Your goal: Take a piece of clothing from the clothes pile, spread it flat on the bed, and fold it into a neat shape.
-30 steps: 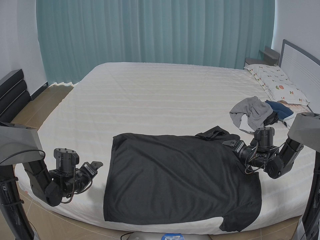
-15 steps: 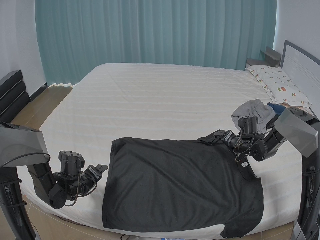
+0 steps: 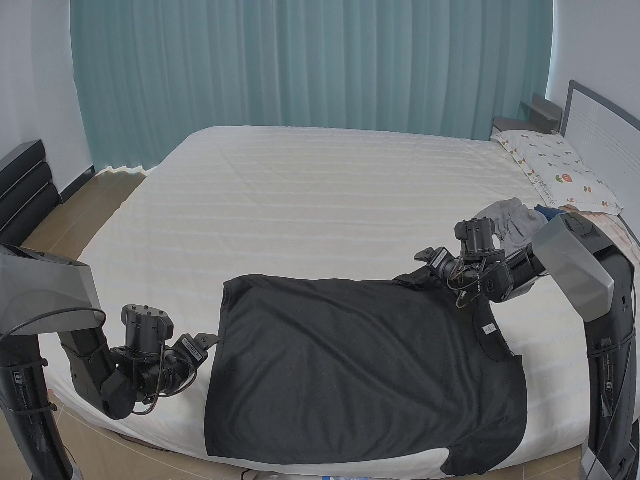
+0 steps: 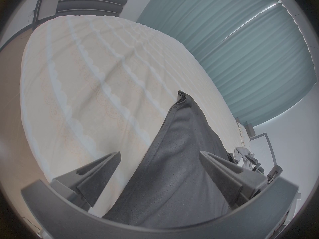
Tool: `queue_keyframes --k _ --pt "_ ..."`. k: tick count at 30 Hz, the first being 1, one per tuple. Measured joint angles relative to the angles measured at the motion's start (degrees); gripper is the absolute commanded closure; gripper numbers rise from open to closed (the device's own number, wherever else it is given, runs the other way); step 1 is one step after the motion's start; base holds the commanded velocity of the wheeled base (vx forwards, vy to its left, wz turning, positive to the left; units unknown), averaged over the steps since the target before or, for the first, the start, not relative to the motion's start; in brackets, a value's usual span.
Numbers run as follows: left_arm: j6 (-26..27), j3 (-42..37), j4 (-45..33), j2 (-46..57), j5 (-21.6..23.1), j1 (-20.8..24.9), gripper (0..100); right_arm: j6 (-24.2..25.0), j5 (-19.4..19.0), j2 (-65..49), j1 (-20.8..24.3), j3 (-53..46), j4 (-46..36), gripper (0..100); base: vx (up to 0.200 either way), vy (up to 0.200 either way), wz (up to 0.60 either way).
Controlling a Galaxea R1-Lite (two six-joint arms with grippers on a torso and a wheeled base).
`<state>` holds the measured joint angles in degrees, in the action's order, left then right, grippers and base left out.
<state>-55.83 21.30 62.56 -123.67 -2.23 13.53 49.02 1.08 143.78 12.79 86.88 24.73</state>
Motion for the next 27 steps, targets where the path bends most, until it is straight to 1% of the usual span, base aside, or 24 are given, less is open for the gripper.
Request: queue_keyframes --k 3,4,7,15,20,23,26,27 --pt "0.02 0.04 0.04 -0.09 -0.01 0.09 0 -2.71 1.38 1.84 -0.02 2.94 -1.10 100 0.000 0.000 0.00" --pt "0.02 0.04 0.04 -0.13 -0.01 0.11 0 -4.29 1.71 2.61 -0.06 3.69 -1.54 100 0.000 0.000 0.00" --pt "0.06 0.15 0.06 -0.17 -0.17 0.11 0 -6.41 1.91 3.57 -0.28 4.90 -1.99 100 0.000 0.000 0.00" --pt "0.13 0.34 0.09 -0.22 -0.48 0.00 0 -6.90 2.00 4.84 -2.10 13.09 -2.05 100 0.000 0.000 0.00" --pt "0.11 0.34 0.06 -0.26 -0.55 0.00 0 -6.77 2.46 6.56 -3.15 20.83 -1.58 100 0.000 0.000 0.00" --pt "0.09 0.33 0.09 -0.50 -0.52 0.00 0 -7.12 2.79 9.48 -3.47 25.73 -1.19 100 0.000 0.000 0.00" --pt "0.05 0.39 0.09 -0.94 -0.55 0.05 0 -7.78 2.79 11.43 -3.28 27.01 0.09 100 0.000 0.000 0.00" --pt "0.05 0.44 0.09 -1.07 -0.55 0.07 0 -8.18 2.77 11.98 -3.17 27.22 1.18 0 0.000 0.000 0.00"
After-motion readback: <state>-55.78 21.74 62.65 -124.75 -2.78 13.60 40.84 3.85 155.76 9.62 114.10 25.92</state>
